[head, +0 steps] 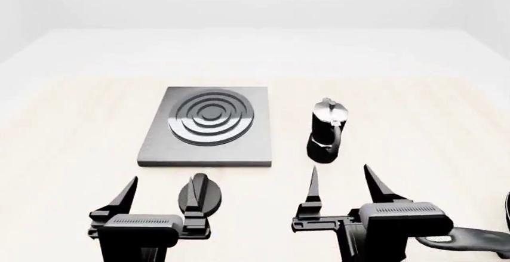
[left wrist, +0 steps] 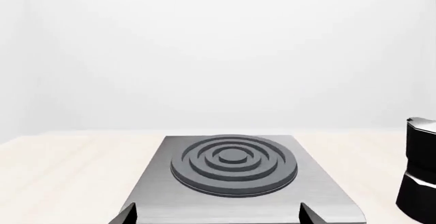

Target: Put the frying pan on the stove.

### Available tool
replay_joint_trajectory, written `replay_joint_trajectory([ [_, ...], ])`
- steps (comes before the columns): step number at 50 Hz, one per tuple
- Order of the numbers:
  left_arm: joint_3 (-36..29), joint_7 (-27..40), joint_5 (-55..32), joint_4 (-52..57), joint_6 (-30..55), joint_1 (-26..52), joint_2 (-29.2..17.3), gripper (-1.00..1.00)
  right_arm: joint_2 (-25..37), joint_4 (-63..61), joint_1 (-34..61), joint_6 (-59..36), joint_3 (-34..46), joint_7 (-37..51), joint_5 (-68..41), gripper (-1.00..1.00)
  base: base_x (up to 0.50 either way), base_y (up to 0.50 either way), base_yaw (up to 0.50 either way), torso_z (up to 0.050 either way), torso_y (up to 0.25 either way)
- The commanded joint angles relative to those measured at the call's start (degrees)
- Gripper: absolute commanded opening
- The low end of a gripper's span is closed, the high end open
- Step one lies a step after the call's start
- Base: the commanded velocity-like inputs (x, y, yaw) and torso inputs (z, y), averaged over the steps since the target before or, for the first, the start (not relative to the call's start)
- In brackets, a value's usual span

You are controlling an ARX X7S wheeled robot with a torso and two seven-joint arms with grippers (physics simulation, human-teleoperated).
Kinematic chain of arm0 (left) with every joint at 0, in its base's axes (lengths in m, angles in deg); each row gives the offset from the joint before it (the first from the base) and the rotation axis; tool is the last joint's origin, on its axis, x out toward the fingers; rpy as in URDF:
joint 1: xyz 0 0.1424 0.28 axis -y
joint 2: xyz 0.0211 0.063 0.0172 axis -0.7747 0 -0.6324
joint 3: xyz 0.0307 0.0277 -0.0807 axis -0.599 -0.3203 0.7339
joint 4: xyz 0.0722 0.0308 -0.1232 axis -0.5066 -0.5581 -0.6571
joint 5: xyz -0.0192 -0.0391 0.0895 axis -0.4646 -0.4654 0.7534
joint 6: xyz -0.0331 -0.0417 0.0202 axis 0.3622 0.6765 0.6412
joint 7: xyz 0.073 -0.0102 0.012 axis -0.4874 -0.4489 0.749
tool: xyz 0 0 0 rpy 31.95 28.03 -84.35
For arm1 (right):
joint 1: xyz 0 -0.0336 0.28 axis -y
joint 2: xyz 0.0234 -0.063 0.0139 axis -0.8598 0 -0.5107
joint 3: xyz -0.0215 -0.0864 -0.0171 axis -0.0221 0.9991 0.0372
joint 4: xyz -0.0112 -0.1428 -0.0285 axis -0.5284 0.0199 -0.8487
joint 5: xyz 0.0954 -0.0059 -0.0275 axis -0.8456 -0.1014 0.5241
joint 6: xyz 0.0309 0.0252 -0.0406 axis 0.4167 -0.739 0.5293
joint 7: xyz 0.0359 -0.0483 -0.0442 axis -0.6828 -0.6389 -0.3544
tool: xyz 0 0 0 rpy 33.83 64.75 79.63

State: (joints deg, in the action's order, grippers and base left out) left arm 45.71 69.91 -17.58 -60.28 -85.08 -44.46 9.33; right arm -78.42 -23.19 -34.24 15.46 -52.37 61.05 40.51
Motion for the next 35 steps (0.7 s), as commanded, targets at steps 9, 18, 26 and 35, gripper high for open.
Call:
replay_joint_trajectory([
  [9,-0.61,0.84,-0.61,0.11,-0.09,0.1,-0.68,1.0,-2.05,-5.7,6.71,-10.75,-4.25,6.77,-3.68,1.0,0.0,0.0,0.0,0.0,0.0],
  [18,-1.28,1.31,-0.26,-0.95,-0.67,0.27,-0.76,1.0,-3.57,-5.34,9.65,-12.96,-7.13,13.33,-1.81,1.0,0.0,0.0,0.0,0.0,0.0],
  [26,-1.42,1.67,-0.59,-0.52,-0.49,0.17,-1.1,1.0,-5.25,-4.69,10.94,-12.52,-10.03,19.71,-0.15,1.0,0.0,0.0,0.0,0.0,0.0],
  [35,-1.7,1.96,-0.9,-0.29,-0.57,0.12,-1.4,1.0,-6.03,-3.47,13.05,-12.99,-10.8,26.73,3.17,1.0,0.0,0.0,0.0,0.0,0.0],
])
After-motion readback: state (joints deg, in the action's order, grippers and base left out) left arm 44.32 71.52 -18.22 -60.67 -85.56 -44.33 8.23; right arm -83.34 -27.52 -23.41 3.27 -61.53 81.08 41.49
